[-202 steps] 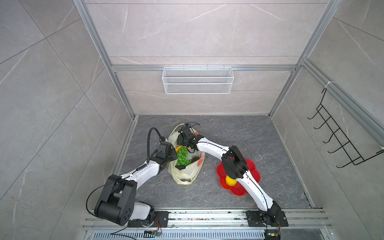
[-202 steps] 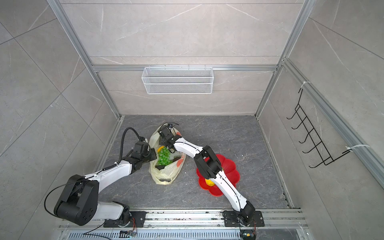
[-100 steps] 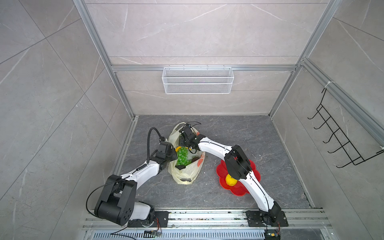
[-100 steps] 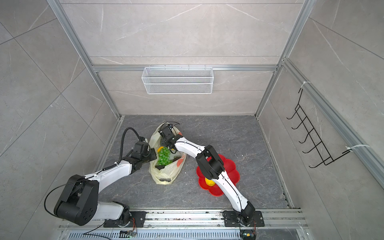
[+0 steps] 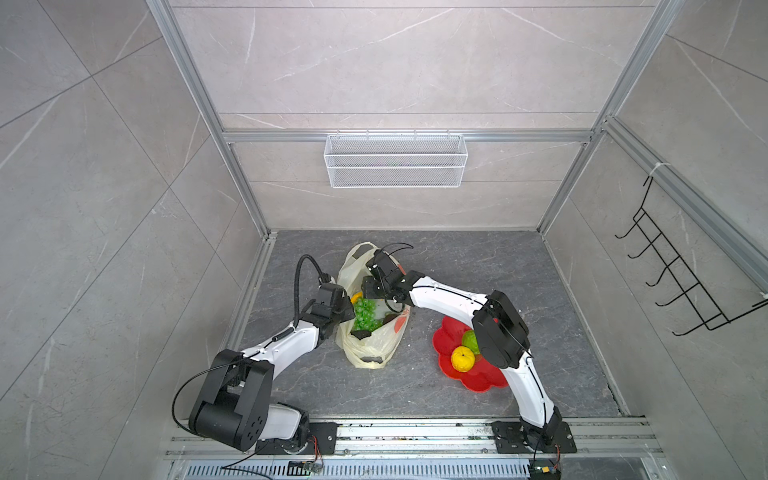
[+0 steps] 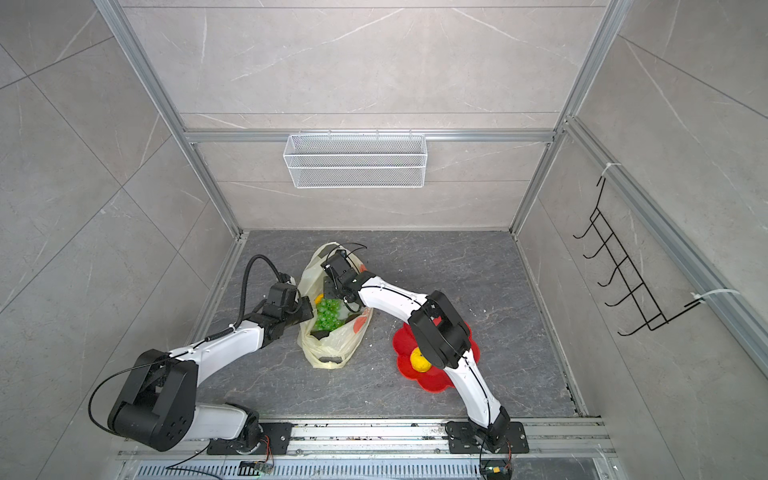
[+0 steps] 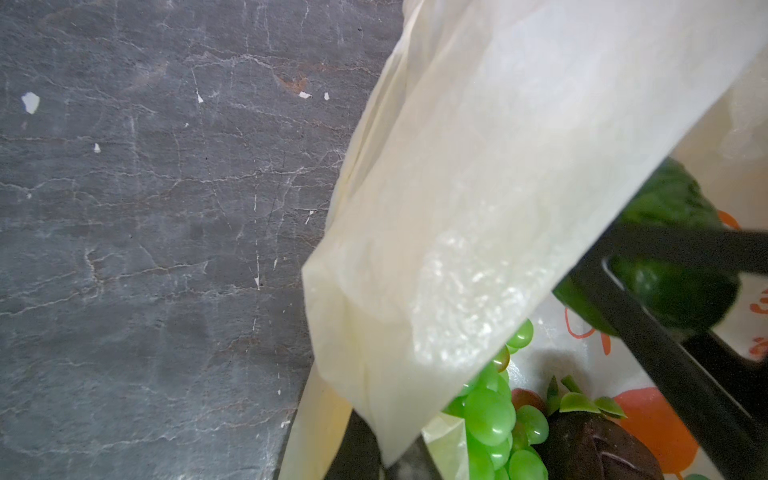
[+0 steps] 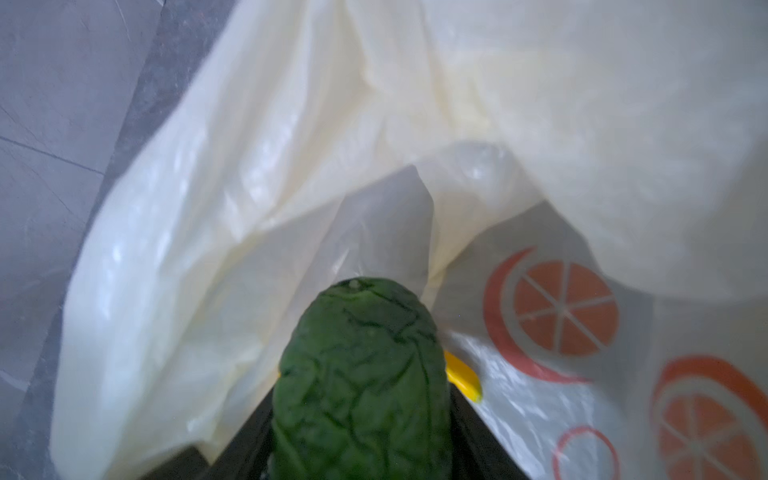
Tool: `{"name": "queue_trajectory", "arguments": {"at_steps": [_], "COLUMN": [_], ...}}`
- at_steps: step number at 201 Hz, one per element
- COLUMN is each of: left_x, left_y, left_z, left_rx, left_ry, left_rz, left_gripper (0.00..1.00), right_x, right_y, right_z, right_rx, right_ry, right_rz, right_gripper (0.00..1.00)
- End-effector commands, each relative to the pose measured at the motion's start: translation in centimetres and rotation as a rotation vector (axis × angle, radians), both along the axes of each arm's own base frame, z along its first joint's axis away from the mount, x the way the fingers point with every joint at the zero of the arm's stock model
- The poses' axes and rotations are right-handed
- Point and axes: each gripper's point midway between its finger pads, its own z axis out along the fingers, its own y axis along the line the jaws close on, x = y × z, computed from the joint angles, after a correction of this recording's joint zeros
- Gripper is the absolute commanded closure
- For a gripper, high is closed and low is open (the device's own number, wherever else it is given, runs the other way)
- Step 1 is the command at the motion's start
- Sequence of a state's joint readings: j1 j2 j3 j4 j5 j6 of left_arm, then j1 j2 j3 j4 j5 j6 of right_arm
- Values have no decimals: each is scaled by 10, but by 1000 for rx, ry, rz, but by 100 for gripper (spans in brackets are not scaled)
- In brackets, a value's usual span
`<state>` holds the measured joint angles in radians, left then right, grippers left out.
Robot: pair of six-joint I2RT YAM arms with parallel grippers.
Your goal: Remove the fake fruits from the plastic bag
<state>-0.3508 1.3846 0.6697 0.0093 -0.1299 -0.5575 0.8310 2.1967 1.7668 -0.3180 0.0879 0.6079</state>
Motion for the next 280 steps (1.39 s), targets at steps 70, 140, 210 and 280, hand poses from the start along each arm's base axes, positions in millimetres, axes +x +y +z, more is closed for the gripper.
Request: {"name": "queue_trajectory", "arguments": {"at_steps": [70, 140, 210, 280], "left_x": [9, 9, 9, 9], "left_y": [2, 3, 3, 4], "left_z": [13, 14, 13, 14], "left_rx": [-6, 0, 2, 7], "left_ry": [-45, -48, -45, -49], "left_rz": [21, 25, 25, 26], "left_gripper": [96, 96, 96, 96], "right_x": [-92, -150, -193, -224], "right_y": [-99, -210, -300, -356], "right_z": [77, 63, 48, 21], "right_rx": [-173, -373, -367, -329], "right_ry": [1, 103, 223, 349], "right_rz": [125, -33, -327, -576], "right_gripper": [45, 46, 48, 49]}}
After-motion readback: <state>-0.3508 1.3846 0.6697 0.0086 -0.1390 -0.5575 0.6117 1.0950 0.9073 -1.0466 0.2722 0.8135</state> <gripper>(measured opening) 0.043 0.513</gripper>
